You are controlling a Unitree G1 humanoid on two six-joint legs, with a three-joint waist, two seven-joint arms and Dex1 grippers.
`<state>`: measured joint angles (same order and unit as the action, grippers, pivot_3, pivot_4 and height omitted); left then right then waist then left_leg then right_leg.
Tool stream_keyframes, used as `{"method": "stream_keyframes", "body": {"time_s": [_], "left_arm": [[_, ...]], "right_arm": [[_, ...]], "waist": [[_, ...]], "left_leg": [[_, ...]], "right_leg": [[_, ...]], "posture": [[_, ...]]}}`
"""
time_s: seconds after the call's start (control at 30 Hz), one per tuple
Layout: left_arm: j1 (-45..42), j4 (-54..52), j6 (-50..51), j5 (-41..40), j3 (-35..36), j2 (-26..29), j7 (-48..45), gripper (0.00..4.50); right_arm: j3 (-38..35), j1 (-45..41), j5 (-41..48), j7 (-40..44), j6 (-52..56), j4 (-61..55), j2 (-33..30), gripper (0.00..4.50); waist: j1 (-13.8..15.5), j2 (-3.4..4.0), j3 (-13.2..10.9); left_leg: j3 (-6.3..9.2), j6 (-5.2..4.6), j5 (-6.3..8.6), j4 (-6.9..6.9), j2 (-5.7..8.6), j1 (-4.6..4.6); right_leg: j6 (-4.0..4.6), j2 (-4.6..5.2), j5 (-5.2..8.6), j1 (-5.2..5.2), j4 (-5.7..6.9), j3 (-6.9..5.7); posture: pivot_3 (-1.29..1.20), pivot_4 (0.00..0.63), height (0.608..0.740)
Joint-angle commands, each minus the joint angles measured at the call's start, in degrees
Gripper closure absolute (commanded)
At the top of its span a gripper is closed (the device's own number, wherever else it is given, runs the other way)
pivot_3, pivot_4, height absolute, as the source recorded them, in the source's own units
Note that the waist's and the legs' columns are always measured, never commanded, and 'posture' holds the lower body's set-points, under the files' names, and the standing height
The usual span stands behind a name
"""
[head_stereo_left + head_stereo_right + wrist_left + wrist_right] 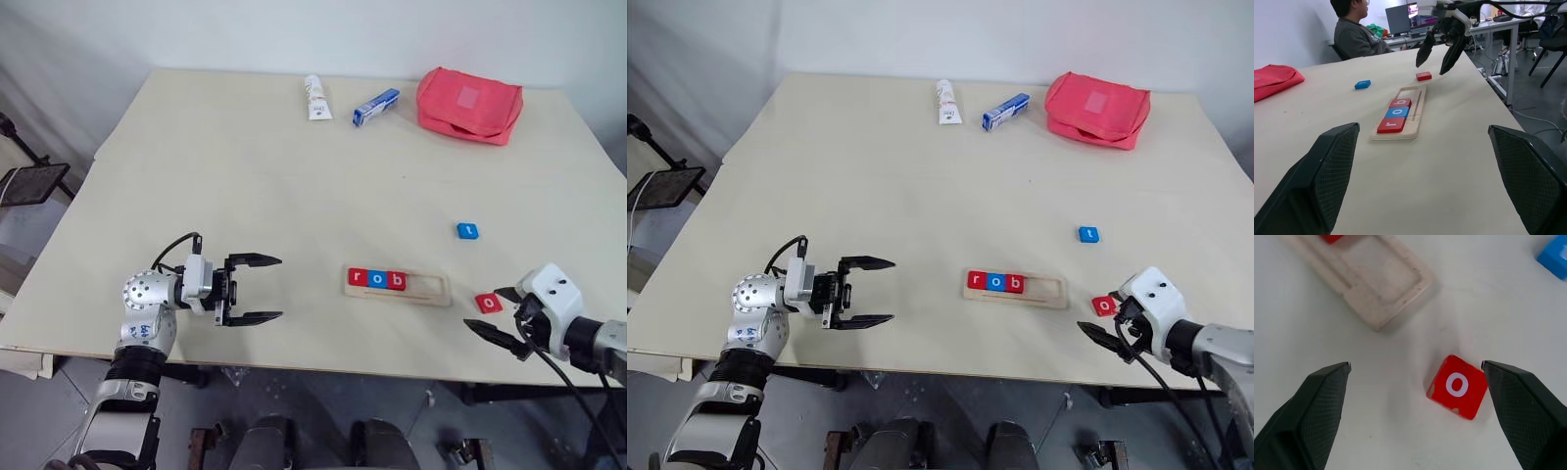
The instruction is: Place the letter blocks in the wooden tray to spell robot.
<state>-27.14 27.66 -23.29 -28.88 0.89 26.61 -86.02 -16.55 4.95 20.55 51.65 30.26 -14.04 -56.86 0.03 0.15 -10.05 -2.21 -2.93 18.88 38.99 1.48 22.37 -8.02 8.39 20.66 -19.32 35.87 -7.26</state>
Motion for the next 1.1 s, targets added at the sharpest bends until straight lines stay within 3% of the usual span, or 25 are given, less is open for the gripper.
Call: {"method": "stream_keyframes", "body": {"time_s": [0.03, 0.17, 0.33, 0.67, 1.0, 1.1], "left_arm": [[0.38, -1.74, -0.53, -0.29, 0.12, 0.12, -2.86, 0.00], [1.59, -3.07, -0.45, -0.41, 0.25, 0.23, -2.39, 0.00], [3.31, -5.07, -0.16, -0.48, 0.59, 0.51, -1.54, 0.00], [6.34, -8.54, 0.35, -0.39, 1.43, 1.38, 0.14, 0.00], [6.62, -9.26, 0.49, -0.19, 1.31, 1.01, 0.75, 0.00], [5.18, -7.86, 0.35, -0.05, 0.90, 0.58, 0.08, 0.00]], "right_arm": [[4.94, -6.82, -4.40, 9.12, -10.97, 10.12, -4.72, 0.02], [12.31, -14.53, -9.84, 17.64, -21.89, 20.91, -7.99, 0.02], [19.11, -24.04, -14.27, 25.91, -31.85, 31.79, -7.60, 0.02], [27.35, -36.16, -22.40, 30.97, -45.82, 48.81, -4.34, 0.02], [27.46, -38.57, -23.08, 32.06, -46.55, 51.02, -3.94, 3.04], [26.56, -41.22, -22.44, 32.05, -39.27, 47.29, -4.03, 3.04]], "waist": [[-0.06, 0.00, 0.00], [-0.12, 0.00, 0.00], [-0.07, -0.01, -0.01], [-0.16, -0.03, -0.01], [-0.19, -0.11, 0.00], [-0.17, -0.10, 0.00]], "left_leg": [[0.01, 0.00, 0.00, 0.00, -0.01, -0.01], [0.02, 0.01, 0.00, 0.02, -0.05, 0.00], [0.05, 0.00, 0.00, 0.04, -0.04, 0.03], [0.07, 0.01, 0.00, 0.09, -0.07, 0.02], [0.18, 0.01, 0.00, 0.19, -0.10, -0.30], [0.17, 0.01, 0.00, 0.19, -0.10, -0.29]], "right_leg": [[0.00, 0.00, 0.00, 0.01, 0.00, -0.02], [0.00, 0.00, 0.00, 0.01, -0.01, -0.13], [0.00, 0.04, 0.00, 0.02, -0.01, -0.20], [0.00, 0.04, 0.00, 0.06, -0.02, -0.27], [0.00, 0.03, 0.00, 0.71, -0.39, -0.35], [0.00, 0.03, 0.00, 0.69, -0.39, -0.35]], "posture": [[0.00, 0.150, 0.740], [0.00, 0.150, 0.740], [0.00, 0.150, 0.740], [0.00, 0.150, 0.740], [0.00, 0.150, 0.740], [0.00, 0.150, 0.740]]}}
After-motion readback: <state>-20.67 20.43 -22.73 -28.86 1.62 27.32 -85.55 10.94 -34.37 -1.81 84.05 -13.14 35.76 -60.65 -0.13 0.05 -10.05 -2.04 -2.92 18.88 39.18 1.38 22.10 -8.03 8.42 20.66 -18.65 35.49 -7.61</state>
